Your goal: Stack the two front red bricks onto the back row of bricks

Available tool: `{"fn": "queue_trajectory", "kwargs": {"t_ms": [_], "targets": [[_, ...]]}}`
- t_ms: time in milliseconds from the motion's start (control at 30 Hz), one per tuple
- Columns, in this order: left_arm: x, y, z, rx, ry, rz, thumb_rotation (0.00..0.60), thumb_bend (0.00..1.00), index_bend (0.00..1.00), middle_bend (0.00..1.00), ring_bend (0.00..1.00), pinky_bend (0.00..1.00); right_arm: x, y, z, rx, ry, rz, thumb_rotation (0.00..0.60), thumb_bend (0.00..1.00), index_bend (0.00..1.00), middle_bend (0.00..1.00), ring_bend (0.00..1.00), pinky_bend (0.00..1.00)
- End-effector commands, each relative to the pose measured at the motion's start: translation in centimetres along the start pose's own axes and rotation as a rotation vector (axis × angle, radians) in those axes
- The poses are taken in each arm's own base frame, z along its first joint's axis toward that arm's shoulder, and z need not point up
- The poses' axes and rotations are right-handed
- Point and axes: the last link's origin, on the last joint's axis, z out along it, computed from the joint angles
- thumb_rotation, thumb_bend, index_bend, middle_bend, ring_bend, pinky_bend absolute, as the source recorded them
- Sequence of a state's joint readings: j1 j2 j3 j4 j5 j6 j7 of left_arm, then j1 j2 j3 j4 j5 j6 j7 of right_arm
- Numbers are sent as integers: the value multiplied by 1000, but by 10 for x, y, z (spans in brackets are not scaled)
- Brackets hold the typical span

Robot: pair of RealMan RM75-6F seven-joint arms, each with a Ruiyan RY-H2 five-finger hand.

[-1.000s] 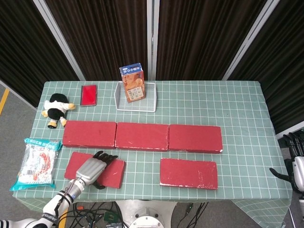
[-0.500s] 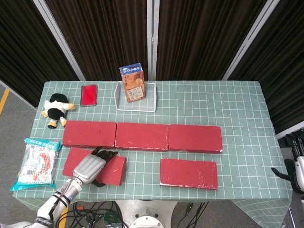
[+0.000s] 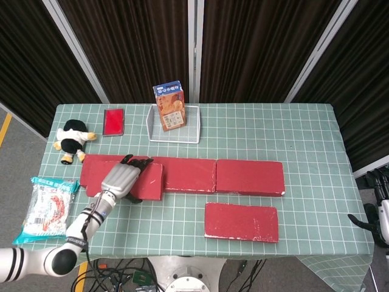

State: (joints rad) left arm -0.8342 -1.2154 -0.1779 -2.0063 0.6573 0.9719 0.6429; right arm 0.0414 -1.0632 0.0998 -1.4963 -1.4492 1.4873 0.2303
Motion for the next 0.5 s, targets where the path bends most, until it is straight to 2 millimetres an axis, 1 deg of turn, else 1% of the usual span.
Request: {"fn": "queue_trajectory", "kwargs": {"t_ms": [33, 267, 500], "targets": [[7, 13, 26, 27, -8, 7, 600, 175, 29, 191, 207, 0, 0, 0, 0, -2, 2, 0, 600, 0, 0, 0, 0, 0], [14, 23, 40, 59, -44, -28, 600, 174, 29, 195, 207, 0, 6, 0, 1, -11, 17, 11, 600, 0, 0, 0, 0, 0], [15, 30, 51, 27, -52, -1, 600, 174, 32, 195, 207, 0, 9, 2, 2, -19, 22, 13, 600, 0, 0, 0, 0, 0]]}}
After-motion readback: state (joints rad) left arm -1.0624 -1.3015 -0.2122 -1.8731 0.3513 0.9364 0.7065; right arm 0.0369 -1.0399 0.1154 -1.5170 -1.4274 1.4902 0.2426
